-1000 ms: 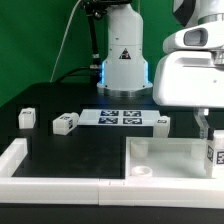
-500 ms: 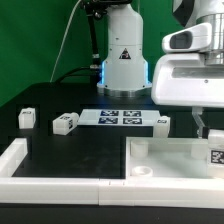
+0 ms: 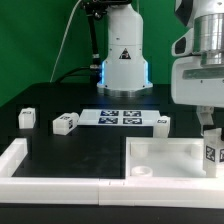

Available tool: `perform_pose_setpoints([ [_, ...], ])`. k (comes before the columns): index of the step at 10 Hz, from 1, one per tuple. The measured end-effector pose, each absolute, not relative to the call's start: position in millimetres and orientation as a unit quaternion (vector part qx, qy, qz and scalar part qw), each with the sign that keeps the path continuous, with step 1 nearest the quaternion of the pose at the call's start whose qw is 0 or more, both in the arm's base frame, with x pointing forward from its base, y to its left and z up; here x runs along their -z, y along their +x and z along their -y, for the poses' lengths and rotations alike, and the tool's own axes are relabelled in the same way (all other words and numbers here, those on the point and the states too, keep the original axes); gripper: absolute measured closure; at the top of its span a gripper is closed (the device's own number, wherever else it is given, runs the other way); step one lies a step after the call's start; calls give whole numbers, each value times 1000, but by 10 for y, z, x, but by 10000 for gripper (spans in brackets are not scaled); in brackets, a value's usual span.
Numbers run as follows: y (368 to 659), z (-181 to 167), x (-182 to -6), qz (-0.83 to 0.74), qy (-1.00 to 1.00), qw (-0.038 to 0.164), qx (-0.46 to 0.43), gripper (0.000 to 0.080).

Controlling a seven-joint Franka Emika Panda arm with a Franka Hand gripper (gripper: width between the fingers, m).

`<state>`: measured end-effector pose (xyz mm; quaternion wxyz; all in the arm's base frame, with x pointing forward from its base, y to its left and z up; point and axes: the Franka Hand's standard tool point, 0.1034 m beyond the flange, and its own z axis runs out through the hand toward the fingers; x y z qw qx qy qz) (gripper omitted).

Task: Assemble one leg

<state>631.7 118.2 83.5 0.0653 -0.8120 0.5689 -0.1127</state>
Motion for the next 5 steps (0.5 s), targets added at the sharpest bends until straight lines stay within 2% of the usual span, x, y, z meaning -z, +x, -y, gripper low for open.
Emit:
perform_pose_setpoints([
  [2, 6317, -1195, -832, -600, -790, 72, 107, 502],
  [3, 6316, -1191, -829, -591, -797, 70, 107, 401],
  [4, 6318, -1187, -830, -569, -812, 67, 110, 225],
  [5, 6320, -1184, -835, -547, -827, 65, 112, 225],
])
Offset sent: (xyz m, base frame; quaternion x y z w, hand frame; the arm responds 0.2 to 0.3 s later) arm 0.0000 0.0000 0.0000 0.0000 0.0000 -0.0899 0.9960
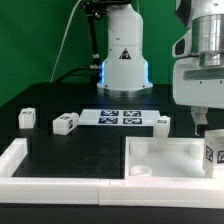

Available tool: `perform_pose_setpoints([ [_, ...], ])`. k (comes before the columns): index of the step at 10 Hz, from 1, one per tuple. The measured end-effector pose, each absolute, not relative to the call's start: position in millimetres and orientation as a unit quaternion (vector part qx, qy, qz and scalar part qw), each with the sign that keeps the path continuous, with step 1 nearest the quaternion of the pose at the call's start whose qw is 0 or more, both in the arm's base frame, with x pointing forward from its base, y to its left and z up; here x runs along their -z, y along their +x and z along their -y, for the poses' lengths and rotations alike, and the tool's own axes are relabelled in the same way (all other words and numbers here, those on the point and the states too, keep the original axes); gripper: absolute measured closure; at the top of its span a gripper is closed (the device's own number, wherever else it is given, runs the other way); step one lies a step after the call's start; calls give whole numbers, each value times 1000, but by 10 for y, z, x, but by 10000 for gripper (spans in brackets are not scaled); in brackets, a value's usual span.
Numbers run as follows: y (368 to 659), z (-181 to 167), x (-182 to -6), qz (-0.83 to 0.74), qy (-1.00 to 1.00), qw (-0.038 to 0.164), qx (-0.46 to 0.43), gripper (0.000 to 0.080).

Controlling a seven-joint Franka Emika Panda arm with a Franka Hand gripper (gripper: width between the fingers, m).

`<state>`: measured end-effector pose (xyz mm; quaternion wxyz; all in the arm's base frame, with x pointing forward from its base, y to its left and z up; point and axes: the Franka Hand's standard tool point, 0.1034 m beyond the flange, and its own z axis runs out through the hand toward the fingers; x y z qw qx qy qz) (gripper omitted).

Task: Assemble one leg

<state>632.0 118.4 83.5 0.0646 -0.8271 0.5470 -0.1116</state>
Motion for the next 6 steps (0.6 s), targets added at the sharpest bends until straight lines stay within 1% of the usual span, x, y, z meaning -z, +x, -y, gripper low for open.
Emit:
perform_pose_setpoints([
  [1, 6325, -1195, -852, -505, -853, 60, 115, 166],
  [3, 6353, -1183, -873, -352, -926, 43, 130, 152],
  [5, 6344, -1228, -865, -261, -956, 30, 133, 151],
  [6, 6344, -1231, -862, -200, -970, 19, 135, 151],
])
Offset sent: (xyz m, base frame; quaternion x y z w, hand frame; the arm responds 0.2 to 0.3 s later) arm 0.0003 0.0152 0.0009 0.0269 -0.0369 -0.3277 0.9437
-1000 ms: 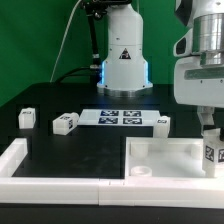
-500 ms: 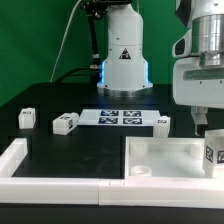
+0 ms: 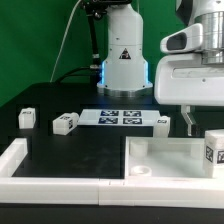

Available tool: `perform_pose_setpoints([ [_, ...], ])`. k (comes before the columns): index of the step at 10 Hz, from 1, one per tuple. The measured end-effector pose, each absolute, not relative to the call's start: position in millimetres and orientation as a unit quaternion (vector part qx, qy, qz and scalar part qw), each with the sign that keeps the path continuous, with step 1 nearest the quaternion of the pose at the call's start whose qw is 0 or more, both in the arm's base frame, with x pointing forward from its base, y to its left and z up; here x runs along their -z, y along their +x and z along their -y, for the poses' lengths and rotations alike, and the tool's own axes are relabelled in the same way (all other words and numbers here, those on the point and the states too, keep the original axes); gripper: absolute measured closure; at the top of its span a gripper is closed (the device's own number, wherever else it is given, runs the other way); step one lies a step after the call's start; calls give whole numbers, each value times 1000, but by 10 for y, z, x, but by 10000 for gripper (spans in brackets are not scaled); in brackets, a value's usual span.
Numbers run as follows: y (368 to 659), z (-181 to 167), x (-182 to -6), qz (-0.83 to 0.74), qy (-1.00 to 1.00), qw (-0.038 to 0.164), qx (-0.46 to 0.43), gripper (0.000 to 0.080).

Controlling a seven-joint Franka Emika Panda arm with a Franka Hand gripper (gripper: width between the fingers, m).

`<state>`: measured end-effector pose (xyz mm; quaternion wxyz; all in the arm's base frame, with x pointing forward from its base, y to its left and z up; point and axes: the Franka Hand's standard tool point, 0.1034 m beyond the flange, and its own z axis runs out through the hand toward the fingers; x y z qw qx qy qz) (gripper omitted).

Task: Assemble one leg

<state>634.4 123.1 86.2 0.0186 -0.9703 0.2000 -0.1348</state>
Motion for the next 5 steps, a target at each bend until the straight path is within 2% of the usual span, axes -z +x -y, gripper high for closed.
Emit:
perform_pose_setpoints([
  [1, 6346, -1240, -853, -155, -978, 11, 137, 151],
  [5, 6378, -1177, -826, 120, -981, -45, 144, 151],
])
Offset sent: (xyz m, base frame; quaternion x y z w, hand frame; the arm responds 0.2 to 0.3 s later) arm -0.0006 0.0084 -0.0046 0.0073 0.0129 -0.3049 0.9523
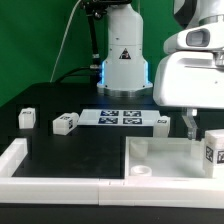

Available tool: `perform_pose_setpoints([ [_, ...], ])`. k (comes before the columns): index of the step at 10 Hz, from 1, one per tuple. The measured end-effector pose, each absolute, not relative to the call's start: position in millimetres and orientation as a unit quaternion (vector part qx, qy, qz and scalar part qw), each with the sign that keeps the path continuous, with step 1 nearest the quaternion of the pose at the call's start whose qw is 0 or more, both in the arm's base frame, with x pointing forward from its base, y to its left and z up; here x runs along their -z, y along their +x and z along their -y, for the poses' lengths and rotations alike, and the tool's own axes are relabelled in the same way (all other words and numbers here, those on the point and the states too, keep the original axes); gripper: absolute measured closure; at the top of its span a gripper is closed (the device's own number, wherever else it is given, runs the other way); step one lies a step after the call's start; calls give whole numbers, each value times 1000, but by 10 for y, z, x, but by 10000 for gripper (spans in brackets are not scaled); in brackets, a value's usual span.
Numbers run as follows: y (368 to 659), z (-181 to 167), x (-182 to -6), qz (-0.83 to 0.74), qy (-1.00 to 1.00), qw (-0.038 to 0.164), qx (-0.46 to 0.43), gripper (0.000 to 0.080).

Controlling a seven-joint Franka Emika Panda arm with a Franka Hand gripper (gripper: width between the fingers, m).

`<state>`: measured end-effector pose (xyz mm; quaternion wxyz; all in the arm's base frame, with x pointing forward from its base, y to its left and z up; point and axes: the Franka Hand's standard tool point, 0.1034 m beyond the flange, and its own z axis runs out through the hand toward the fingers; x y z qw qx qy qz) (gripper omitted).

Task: Assemble one leg

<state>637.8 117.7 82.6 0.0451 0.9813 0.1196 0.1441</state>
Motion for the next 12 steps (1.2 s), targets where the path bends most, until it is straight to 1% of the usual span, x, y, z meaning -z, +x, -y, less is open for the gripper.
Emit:
perform_pose_setpoints([
  [1, 6380, -1165, -825, -141, 978, 50, -143, 151],
  [2, 6380, -1166, -825, -132, 980, 49, -143, 151],
  [3, 6381, -1162, -825, -132, 980, 49, -143, 260],
  [4, 6381, -1162, -825, -132, 980, 49, -143, 396],
  [5, 6380, -1165, -825, -121, 981, 47, -144, 502],
  [7, 6380, -1166, -826, -109, 982, 45, -144, 502],
  [8, 6383, -1148, -826, -67, 986, 36, -146, 502],
  [10, 6382, -1151, -837, 110, 983, 4, -149, 504],
  [11, 6372, -1151, -838, 185, 971, -7, -148, 504],
  [12, 6363, -1113, -837, 241, 959, -11, -147, 505],
])
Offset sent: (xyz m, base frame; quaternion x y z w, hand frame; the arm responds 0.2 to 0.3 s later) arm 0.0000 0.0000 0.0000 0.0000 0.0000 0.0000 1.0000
